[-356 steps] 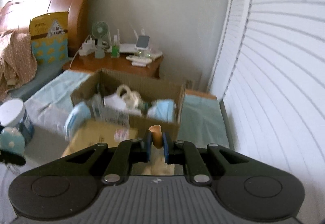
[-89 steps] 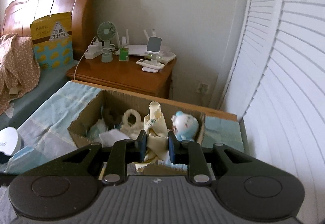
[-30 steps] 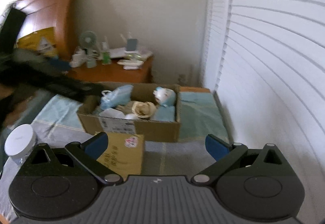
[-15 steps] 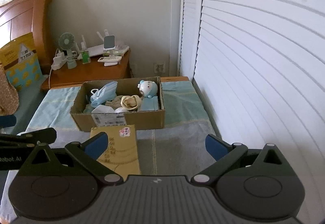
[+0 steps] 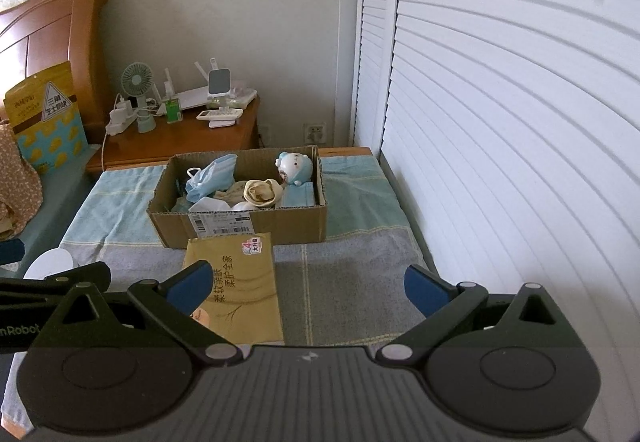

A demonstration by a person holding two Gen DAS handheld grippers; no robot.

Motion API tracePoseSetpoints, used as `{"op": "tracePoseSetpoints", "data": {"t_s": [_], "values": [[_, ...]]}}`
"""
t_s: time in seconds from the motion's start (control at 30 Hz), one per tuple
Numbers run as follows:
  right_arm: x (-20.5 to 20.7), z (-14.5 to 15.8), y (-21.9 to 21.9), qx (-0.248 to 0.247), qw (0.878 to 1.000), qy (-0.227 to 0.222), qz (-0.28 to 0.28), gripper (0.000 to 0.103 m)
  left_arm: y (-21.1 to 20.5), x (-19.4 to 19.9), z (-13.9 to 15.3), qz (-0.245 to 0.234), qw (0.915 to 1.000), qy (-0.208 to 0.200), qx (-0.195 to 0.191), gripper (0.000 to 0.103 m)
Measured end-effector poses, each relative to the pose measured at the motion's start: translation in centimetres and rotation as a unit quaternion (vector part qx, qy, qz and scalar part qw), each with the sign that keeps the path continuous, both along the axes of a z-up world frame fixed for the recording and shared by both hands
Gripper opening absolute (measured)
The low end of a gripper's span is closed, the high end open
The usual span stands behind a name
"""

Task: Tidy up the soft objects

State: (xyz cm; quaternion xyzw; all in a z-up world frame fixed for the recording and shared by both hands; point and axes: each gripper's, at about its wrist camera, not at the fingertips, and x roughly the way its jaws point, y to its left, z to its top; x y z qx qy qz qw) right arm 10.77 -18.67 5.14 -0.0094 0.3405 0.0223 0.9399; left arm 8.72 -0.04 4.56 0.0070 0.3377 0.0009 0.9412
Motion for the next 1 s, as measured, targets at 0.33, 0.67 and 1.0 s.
{"op": "tracePoseSetpoints", "data": {"t_s": [0.33, 0.67, 1.0], "values": [[0.07, -0.07, 0.02, -0.001, 1.000, 0.000, 0.001, 0.103, 0.21, 0.08, 0.13, 0.004, 1.0000, 0.000, -0.003, 0.102], [-0.03, 0.04, 0.12, -0.002, 1.000, -0.003, 0.001, 0.103, 0.20, -0.01, 0.17, 0.006, 1.0000, -0.001, -0.003, 0.102], [-0.04, 0.03, 0.11, 0.000, 1.000, -0.002, 0.000, 0.103, 0.25, -0.07, 0.26, 0.006, 1.0000, -0.002, 0.000, 0.102]]}}
